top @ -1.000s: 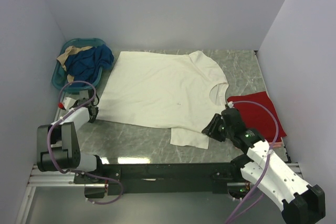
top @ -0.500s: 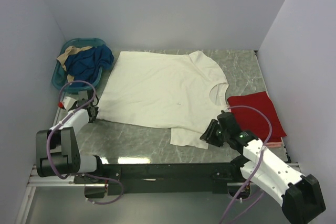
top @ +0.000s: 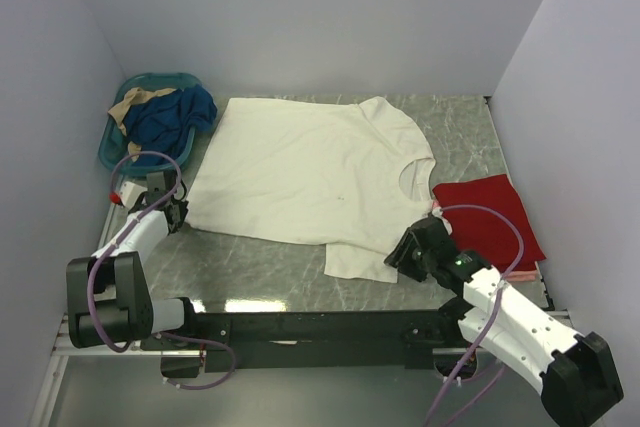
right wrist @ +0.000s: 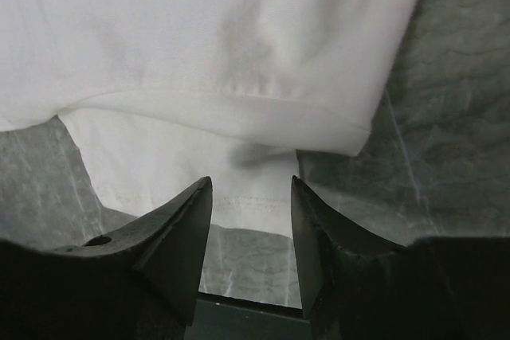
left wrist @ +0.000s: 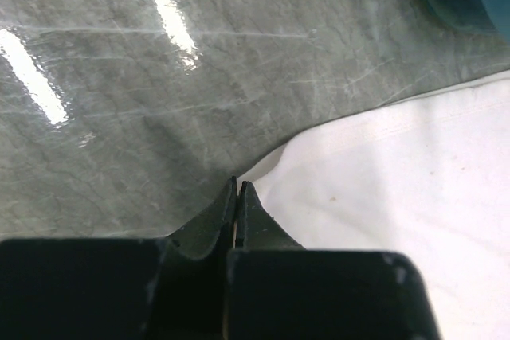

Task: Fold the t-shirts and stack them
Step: Flatten the tshirt out

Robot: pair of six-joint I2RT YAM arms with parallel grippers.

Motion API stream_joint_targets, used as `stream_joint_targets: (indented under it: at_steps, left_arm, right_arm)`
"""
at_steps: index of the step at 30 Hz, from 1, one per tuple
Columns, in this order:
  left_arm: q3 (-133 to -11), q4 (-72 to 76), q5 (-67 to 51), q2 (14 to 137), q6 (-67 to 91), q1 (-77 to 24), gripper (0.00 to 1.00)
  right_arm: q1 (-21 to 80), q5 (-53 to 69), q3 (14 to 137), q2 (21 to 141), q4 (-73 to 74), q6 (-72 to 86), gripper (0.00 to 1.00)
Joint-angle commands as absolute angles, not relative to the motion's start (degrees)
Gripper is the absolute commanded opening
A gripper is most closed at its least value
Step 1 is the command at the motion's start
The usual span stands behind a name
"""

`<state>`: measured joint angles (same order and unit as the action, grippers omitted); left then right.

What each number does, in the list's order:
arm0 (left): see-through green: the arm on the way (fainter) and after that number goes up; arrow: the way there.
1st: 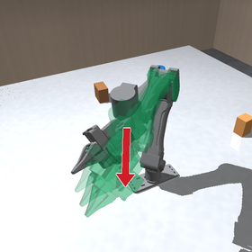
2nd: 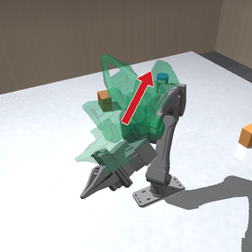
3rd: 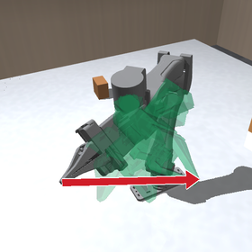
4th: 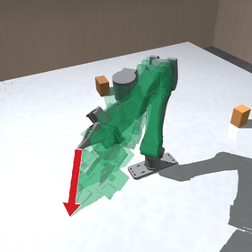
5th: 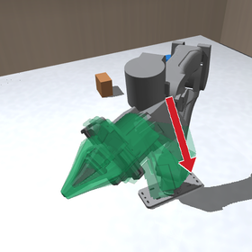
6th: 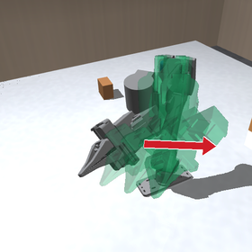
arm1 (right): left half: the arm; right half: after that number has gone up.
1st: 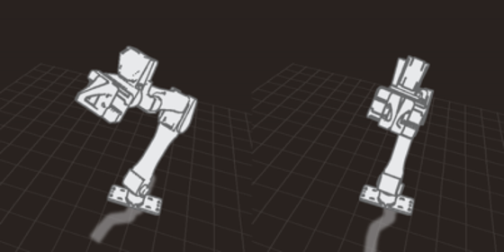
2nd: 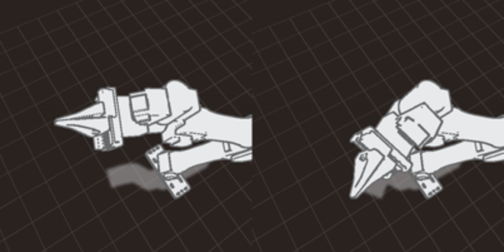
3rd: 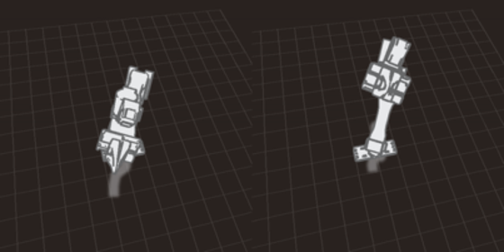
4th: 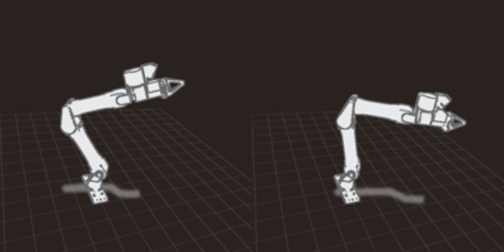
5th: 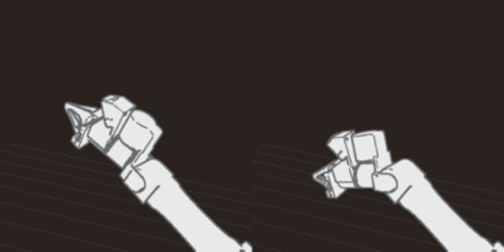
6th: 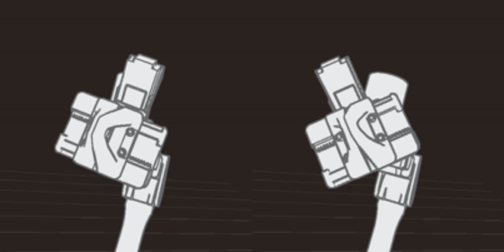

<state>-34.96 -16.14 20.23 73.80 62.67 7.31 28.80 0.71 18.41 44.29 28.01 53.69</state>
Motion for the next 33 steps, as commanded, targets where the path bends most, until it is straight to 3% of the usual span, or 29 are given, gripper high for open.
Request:
stream_joint_targets:
  at_steps: [1, 13, 20, 23, 24, 28, 33]
  left_arm:
    - [-35.0, -14.2, 18.6, 71.8, 62.9, 7.2, 0.01]
    - [-34.2, -13.3, 18.5, 70.8, 62.6, 7.3, 0.01]
    - [-34.0, -13.6, 18.8, 70.3, 62.3, 7.4, 0.01]
    - [-34.0, -13.6, 18.8, 69.9, 62.5, 7.3, 0.01]
    - [-33.9, -13.6, 18.8, 69.8, 62.4, 7.4, 0.01]
    - [-34.1, -14.1, 19.2, 69.7, 62.4, 7.3, 0.01]
    - [-33.9, -15.3, 20.1, 68.4, 62.7, 7.5, 0.01]
  right_arm:
    - [29.4, -4.2, 20.0, 41.8, 33.5, 56.1, 0.52]
    - [34.4, -4.9, 20.0, 49.6, 31.6, 59.3, 0.52]
    - [36.8, -5.5, 18.6, 49.5, 31.1, 62.0, 0.45]
    - [37.3, -4.8, 17.4, 47.7, 30.3, 62.4, 0.33]
    - [37.2, -4.4, 17.1, 47.6, 29.2, 62.0, 0.23]
    - [37.2, -3.0, 16.6, 48.0, 27.5, 60.9, 0.01]
    - [37.1, -2.8, 17.8, 44.8, 30.4, 59.9, 0.0]
